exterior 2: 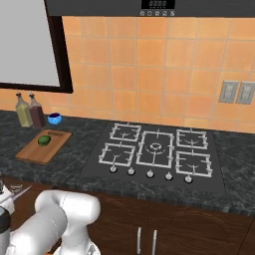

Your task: Place the appropriate cutting tool for cutting the avocado skin on the cutting board.

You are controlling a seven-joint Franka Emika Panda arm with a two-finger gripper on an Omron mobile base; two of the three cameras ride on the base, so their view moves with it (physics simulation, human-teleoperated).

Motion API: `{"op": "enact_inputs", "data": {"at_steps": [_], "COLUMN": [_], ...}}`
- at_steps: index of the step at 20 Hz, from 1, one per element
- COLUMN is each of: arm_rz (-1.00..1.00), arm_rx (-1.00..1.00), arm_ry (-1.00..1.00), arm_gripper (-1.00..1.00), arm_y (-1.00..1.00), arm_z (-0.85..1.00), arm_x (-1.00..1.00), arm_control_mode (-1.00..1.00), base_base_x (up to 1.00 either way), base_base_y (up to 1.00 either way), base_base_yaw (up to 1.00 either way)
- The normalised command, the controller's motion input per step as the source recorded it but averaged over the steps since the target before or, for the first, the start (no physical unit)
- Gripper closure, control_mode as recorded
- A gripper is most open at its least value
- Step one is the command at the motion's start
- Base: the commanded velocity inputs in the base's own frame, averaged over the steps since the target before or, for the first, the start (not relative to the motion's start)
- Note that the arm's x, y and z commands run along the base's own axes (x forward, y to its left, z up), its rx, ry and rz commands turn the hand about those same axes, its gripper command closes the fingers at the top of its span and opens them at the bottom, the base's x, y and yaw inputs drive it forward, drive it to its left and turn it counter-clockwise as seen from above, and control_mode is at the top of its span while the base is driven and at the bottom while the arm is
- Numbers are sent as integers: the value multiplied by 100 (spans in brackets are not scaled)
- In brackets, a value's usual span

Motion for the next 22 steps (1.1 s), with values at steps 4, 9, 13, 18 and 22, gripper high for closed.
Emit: {"op": "enact_inputs", "data": {"at_steps": [4,9,13,18,22], "arm_rz": [-30,-33,-36,-29,-20], "arm_rx": [2,0,0,-4,-12], "arm_ry": [6,0,5,-3,-14], "arm_gripper": [100,100,100,100,100], "arm_y": [37,7,0,0,1], "arm_z": [53,100,100,100,100], "arm_x": [-60,-56,-64,-17,13], "arm_control_mode": [-100,-100,-100,-100,-100], "base_base_x": [0,0,0,0,0], "base_base_y": [0,0,0,0,0], "base_base_yaw": [0,0,0,0,0]}}
